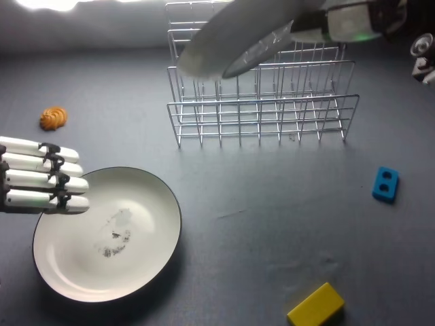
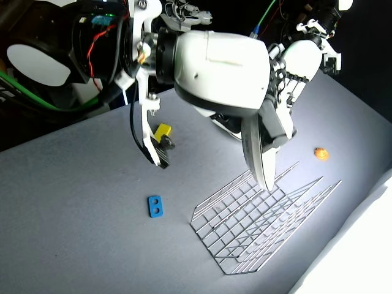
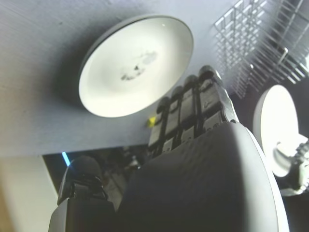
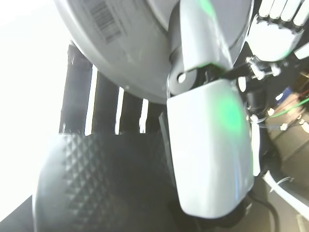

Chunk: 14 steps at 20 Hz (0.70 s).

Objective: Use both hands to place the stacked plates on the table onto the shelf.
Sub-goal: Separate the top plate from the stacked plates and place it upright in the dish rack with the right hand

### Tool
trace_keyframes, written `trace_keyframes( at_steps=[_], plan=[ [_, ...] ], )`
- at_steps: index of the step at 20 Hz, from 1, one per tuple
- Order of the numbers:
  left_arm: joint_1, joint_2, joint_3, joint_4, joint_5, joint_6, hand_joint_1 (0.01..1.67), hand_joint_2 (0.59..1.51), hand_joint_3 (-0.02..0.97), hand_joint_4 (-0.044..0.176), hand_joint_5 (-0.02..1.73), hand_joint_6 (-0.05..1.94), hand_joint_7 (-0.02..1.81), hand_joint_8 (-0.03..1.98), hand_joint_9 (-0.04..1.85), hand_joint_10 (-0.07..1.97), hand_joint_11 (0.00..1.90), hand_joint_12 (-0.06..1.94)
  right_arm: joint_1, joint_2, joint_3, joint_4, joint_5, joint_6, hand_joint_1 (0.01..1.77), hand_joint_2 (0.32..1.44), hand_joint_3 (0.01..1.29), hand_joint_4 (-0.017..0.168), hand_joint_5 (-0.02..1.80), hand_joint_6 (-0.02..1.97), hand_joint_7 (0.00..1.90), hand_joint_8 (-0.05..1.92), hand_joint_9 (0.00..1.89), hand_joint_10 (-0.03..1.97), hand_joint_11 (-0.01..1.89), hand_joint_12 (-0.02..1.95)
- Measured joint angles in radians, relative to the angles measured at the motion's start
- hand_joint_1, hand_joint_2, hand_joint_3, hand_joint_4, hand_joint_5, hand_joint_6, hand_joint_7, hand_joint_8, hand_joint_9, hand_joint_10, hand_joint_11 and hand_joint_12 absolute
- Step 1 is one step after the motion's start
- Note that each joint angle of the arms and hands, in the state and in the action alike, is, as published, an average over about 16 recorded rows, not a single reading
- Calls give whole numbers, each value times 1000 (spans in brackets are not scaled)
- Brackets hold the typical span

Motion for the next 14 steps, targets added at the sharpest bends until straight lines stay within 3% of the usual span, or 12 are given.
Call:
trace_keyframes(
  at_steps=[14],
  plan=[
    [87, -5, -51, -7, 93, -14, 17, 1156, 15, 0, 18, 19, 19, 11, 20, 6, 15, 11, 12, -65, 134, 238, -65, -1, 1349, 991, 13, -2, 863, 1090, 1011, 901, 996, 1062, 865, 1091]
  ],
)
